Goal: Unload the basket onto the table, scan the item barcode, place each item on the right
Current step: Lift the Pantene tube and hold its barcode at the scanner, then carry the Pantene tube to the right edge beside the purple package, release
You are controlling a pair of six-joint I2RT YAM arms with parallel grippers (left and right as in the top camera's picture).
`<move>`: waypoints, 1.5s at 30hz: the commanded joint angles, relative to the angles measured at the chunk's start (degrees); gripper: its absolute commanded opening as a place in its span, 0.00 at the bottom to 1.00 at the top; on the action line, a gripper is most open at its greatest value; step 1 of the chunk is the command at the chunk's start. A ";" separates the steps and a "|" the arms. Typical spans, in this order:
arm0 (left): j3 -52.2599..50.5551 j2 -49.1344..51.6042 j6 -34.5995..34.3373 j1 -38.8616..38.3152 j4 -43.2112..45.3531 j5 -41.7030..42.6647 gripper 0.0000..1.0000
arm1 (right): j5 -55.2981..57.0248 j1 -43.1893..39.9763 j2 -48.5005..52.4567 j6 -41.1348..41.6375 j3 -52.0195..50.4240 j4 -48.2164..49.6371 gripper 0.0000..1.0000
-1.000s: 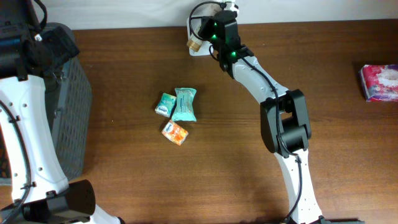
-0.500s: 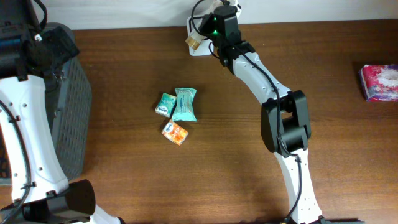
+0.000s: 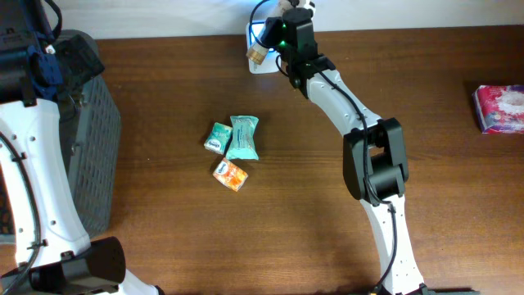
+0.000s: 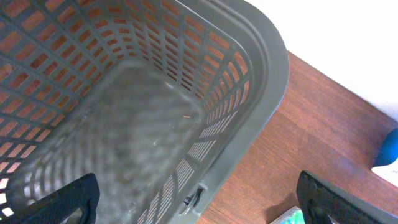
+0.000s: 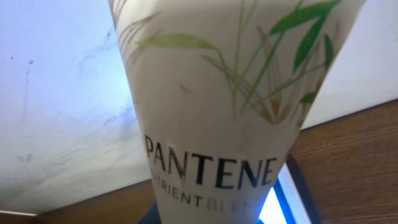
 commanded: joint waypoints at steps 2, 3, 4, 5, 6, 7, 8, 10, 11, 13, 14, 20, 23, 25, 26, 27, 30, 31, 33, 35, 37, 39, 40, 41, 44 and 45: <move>0.57 -0.92 -0.35 0.20 0.11 -0.42 0.99 | -0.50 -0.83 -6.73 -3.34 1.95 0.11 0.09; 0.57 -0.92 -0.35 0.20 0.11 -0.42 0.99 | -0.07 -0.83 -6.69 -3.34 1.92 -1.22 0.09; 0.57 -0.92 -0.35 0.20 0.11 -0.42 0.99 | 0.79 -0.83 -6.69 -3.39 1.92 -2.73 0.09; 0.57 -0.92 -0.35 0.20 0.11 -0.42 0.99 | 1.84 -0.94 -6.69 -3.96 1.92 -4.13 0.08; 0.57 -0.92 -0.35 0.20 0.11 -0.42 0.99 | 1.88 -1.51 -6.97 -5.31 1.95 -4.26 0.08; 0.57 -0.92 -0.35 0.20 0.11 -0.42 0.99 | 1.86 -2.10 -7.41 -5.29 1.95 -4.63 0.08; 0.57 -0.92 -0.35 0.20 0.11 -0.42 0.99 | 1.86 -2.69 -8.00 -5.29 1.95 -5.18 0.08; 0.57 -0.92 -0.35 0.20 0.11 -0.42 0.99 | 1.90 -5.16 -10.36 -5.31 1.95 -9.05 0.07; 0.57 -0.92 -0.35 0.20 0.11 -0.42 0.99 | 1.88 -7.37 -12.15 -5.57 1.95 -12.96 0.06; 0.57 -0.92 -0.35 0.20 0.11 -0.42 0.99 | 2.03 -10.82 -14.23 -8.66 1.95 -18.08 0.04; 0.57 -0.92 -0.35 0.20 0.11 -0.42 0.99 | 2.56 -13.16 -15.26 -10.69 1.95 -21.35 0.04; 0.57 -0.92 -0.35 0.20 0.11 -0.42 0.99 | 3.58 -27.85 -16.17 -23.12 1.88 -40.79 0.04; 0.57 -0.92 -0.35 0.20 0.11 -0.42 0.99 | 6.16 -34.95 -15.41 -28.35 0.42 -46.53 0.04; 0.57 -0.92 -0.35 0.20 0.11 -0.42 0.99 | 5.90 -38.53 -14.60 -32.61 -0.44 -48.41 0.04; 0.57 -0.92 -0.35 0.20 0.11 -0.42 0.99 | 4.87 -39.93 -14.12 -35.80 -0.48 -49.24 0.04; 0.57 -0.92 -0.35 0.20 0.11 -0.42 0.99 | 4.22 -40.98 -13.46 -39.04 -0.48 -50.12 0.04; 0.57 -0.92 -0.35 0.20 0.11 -0.42 0.99 | 4.31 -43.95 -12.44 -47.43 -0.55 -53.68 0.08; 0.57 -0.92 -0.35 0.20 0.11 -0.42 0.99 | 5.55 -44.70 -12.37 -47.71 -0.63 -54.58 0.10; 0.57 -0.92 -0.35 0.20 0.11 -0.42 0.99 | 7.67 -46.07 -12.37 -47.71 -0.85 -56.68 0.14; 0.57 -0.92 -0.35 0.20 0.11 -0.42 0.99 | 7.65 -46.71 -12.39 -47.74 -0.85 -58.47 0.27; 0.57 -0.92 -0.35 0.20 0.11 -0.42 0.99 | 7.69 -46.73 -12.39 -48.17 -0.85 -59.84 0.51; 0.57 -0.92 -0.35 0.20 0.11 -0.42 0.99 | 7.67 -46.56 -12.39 -48.13 -0.85 -60.57 0.73; 0.57 -0.92 -0.35 0.20 0.11 -0.42 0.99 | 7.63 -46.51 -12.39 -48.09 -0.85 -61.00 0.77; 0.57 -0.92 -0.35 0.20 0.11 -0.42 0.99 | 6.47 -46.42 -12.39 -48.09 -0.85 -62.03 0.78; 0.57 -0.92 -0.35 0.20 0.11 -0.42 0.99 | -4.70 -45.29 -13.09 -48.09 -0.68 -64.43 0.78; 0.57 -0.92 -0.35 0.20 0.11 -0.42 0.99 | -8.96 -44.48 -13.46 -47.98 -0.68 -65.13 0.78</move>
